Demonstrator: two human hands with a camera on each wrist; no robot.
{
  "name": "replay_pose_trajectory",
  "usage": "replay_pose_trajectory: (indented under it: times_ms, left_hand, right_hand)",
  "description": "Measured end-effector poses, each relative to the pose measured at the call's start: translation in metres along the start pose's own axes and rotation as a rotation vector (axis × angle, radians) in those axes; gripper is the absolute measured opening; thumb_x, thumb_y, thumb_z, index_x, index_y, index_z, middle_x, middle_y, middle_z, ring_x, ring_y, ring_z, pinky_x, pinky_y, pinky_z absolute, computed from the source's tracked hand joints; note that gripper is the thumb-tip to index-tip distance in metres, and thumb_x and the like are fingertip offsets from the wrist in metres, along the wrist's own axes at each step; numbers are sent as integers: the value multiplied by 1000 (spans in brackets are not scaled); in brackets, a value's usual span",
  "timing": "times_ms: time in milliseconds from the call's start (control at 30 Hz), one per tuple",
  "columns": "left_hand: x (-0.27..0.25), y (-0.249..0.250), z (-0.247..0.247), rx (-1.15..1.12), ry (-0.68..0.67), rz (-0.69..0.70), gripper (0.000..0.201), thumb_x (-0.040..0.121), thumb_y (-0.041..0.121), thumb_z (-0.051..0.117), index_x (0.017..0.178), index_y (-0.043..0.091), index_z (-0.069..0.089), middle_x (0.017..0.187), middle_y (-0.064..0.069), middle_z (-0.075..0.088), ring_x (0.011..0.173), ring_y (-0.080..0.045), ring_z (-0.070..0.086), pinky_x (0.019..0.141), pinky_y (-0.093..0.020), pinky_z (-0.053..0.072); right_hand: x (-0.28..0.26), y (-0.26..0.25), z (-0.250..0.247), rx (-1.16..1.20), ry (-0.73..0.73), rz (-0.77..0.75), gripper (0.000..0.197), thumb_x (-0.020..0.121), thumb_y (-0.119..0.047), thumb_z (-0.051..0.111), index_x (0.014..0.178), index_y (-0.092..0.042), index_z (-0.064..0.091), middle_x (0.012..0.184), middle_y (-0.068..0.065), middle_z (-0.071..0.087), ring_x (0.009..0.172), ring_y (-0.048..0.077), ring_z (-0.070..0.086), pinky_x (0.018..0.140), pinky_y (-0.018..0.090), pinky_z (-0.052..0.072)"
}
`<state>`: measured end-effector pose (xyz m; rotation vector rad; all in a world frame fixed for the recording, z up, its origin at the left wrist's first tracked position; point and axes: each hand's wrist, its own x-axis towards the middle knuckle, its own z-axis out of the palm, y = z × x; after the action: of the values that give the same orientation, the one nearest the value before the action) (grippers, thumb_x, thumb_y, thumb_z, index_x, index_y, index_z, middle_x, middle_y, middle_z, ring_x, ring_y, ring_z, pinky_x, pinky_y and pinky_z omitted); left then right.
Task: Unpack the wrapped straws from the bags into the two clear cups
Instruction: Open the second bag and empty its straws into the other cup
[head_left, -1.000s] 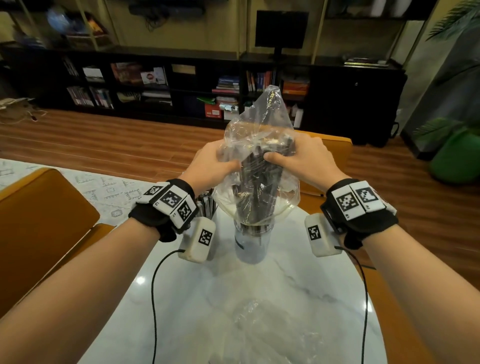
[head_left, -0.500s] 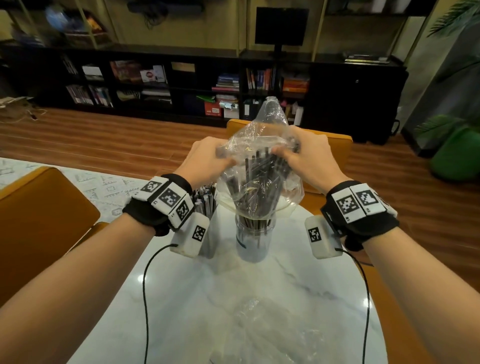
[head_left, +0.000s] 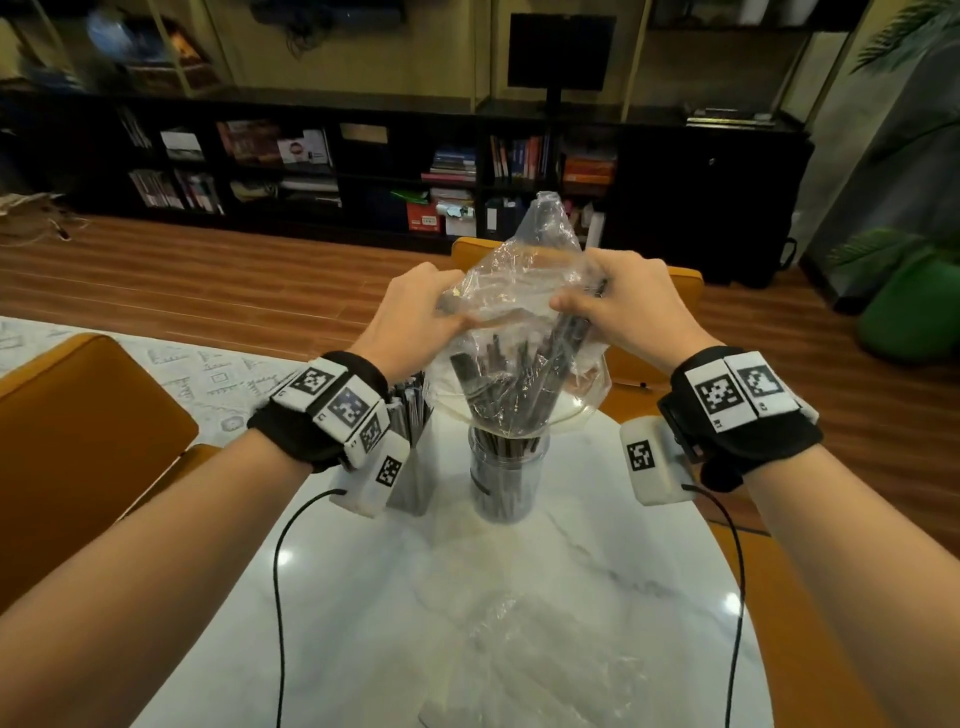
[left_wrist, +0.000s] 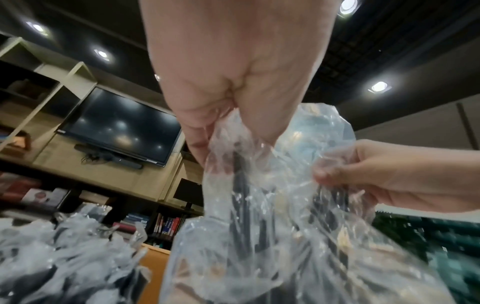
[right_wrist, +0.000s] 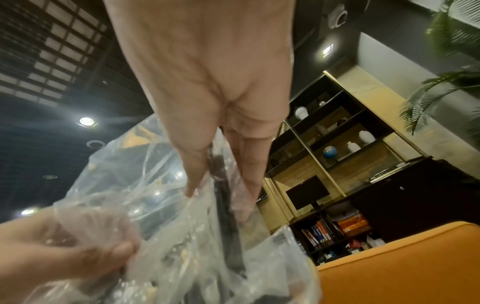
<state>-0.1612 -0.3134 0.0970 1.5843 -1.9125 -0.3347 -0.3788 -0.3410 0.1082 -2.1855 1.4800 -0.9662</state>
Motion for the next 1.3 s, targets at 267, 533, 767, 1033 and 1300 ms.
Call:
replay_pose_trajectory:
  times_ms: [267,533,767,1033,1300]
  left_hand:
    - [1,3,-8,-257,-8,-38,21,81,5,76,88,24,72,97,6,73,94,-10,67,85,-23,49]
    - [0,-5,-1,34,13,25,19,88,22,70,98,5,69,79,8,50,67,-2,44,59,-11,41]
    - [-4,-1,-7,-46,-54,-28,13,88,0,66,98,8,70,90,5,66,80,-7,59,67,-11,48]
    - [-6,-4,7,190,-159,-56,12,96,13,57,91,11,67,89,-3,61,80,-22,61,66,-24,49]
    - [4,8,-18,149,-154,-16,65,80,40,75,138,22,50,137,-5,49,125,-22,47,108,-45,39]
  right_hand:
    - [4,0,-1,-67,120,-57,29,82,-27,76,93,-3,65,86,15,70,80,30,68,71,49,57]
    - [4,-2,4,-190,77,-117,26,88,-12,70,114,-8,70,99,9,67,80,11,56,72,17,40]
    - [1,-5,18,-186,33,-130,21,88,-10,69,109,-5,69,99,8,64,87,20,56,79,29,48]
    - [-8,5,22,-441,-90,-19,31,93,3,56,120,-9,64,105,12,54,92,30,56,77,39,53]
    - [-3,7,-7,-142,-167,85,82,75,-43,79,143,-22,39,132,9,58,120,28,55,100,46,48]
